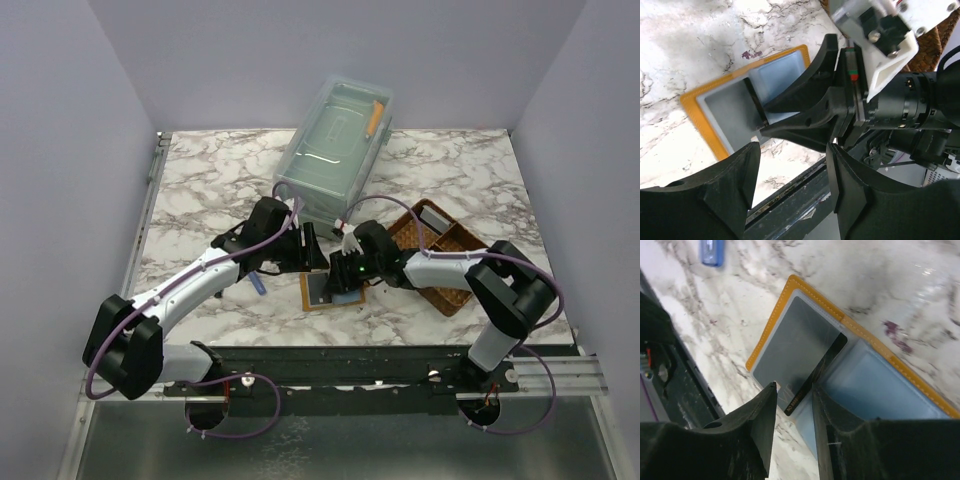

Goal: Put the credit cards into the card holder
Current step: Open the card holder at the center of the board, then pick up the credit card from the storage box.

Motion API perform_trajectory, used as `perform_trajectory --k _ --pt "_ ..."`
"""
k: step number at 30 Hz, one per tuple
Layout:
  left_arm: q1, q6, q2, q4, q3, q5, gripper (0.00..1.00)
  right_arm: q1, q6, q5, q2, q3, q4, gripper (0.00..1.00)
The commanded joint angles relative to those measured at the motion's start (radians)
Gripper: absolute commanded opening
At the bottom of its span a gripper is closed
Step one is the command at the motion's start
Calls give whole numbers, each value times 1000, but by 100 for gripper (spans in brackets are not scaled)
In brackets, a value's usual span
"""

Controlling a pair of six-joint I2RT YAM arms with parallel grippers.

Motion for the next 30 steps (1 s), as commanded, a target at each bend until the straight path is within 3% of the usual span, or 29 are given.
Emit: perform_trajectory --k 1,6,10,15,19,21,25,28,30 --pt "2 19 -33 13 -11 -40 61 13 -68 -131 31 58 17 38" --pt "5 62 -7 8 29 -48 67 13 -56 -19 -64 113 -127 43" --pt "6 94 23 9 86 -52 72 11 -57 132 -166 211 -354 51" --pt "5 143 44 14 169 -65 79 2 -137 516 -329 296 -600 70" --pt "5 170 62 17 198 -31 83 -71 -238 783 -397 365 -730 73" --pt "5 196 55 18 204 -20 85 -161 -349 780 -415 360 -709 74" --pt "-25 263 -3 14 193 -104 90 -307 -544 820 -398 334 -632 87" --pt "-99 302 -51 5 182 -172 92 -397 -627 742 -341 345 -591 87" --pt "-127 303 -74 -1 170 -213 94 -428 -672 691 -294 361 -571 81"
